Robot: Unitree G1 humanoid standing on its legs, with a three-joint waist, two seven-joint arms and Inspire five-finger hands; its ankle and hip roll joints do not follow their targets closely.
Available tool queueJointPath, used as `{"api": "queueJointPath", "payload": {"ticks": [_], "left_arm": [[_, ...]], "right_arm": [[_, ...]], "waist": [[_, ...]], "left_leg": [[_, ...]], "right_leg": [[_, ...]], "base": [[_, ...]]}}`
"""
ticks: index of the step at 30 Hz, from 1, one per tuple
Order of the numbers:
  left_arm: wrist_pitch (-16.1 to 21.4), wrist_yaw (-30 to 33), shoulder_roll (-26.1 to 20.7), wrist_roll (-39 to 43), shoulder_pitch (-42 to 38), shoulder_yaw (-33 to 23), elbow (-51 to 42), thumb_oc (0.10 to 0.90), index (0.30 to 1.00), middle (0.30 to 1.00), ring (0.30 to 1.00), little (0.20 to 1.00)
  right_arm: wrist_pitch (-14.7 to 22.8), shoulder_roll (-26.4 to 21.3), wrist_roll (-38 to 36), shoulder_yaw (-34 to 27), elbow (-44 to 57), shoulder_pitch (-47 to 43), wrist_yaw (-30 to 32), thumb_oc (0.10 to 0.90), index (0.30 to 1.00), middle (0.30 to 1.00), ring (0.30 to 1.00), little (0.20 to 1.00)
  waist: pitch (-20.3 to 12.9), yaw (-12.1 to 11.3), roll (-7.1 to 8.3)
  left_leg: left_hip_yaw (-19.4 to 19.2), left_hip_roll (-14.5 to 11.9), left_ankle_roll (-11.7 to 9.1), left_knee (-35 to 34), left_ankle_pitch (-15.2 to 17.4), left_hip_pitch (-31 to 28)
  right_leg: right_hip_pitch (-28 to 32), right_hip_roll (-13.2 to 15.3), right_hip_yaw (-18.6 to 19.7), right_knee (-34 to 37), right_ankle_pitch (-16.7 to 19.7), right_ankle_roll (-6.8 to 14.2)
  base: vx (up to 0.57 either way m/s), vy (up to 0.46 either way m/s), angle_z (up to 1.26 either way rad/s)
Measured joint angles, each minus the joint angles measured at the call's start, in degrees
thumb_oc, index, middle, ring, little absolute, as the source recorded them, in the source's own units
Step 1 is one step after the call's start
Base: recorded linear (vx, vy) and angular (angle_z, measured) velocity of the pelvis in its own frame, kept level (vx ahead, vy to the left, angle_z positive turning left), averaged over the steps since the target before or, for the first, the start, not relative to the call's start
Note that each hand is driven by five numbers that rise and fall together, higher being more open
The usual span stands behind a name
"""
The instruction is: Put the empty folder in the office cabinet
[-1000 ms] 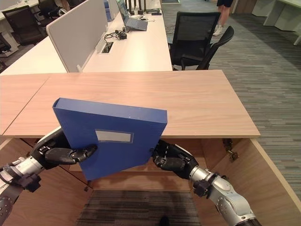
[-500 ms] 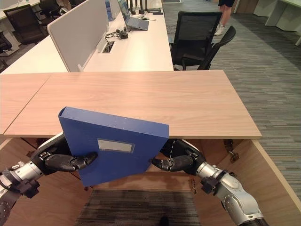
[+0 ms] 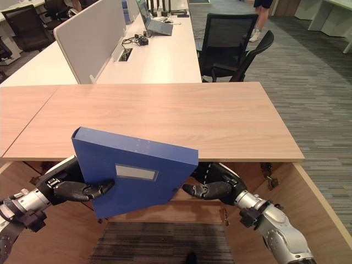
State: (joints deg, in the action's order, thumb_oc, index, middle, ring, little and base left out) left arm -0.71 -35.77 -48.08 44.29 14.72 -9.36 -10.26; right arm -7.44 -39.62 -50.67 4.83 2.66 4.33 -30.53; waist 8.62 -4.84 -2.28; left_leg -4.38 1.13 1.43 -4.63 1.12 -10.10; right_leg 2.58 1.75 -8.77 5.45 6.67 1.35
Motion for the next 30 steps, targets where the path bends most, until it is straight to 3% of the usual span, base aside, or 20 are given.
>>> {"api": "queueJointPath", "payload": {"ticks": [30], "left_arm": [[1.8, 0.9, 0.7, -0.7, -1.9, -2.4, -1.7, 0.4, 0.3, 0.3, 0.3, 0.3]], "right_arm": [[-1.6, 2.0, 0.1, 5.4, 0.0, 0.0, -1.7, 0.8, 0.9, 0.9, 0.9, 0.9]], "waist": [[0.0, -0.1, 0.01]], "left_leg": [[-0.1, 0.0, 0.0, 0.0, 0.0, -0.1]], "right_leg": [[0.0, 0.0, 0.1, 0.0, 0.0, 0.0]], "base": [[0.0, 0.0, 0.0]]}}
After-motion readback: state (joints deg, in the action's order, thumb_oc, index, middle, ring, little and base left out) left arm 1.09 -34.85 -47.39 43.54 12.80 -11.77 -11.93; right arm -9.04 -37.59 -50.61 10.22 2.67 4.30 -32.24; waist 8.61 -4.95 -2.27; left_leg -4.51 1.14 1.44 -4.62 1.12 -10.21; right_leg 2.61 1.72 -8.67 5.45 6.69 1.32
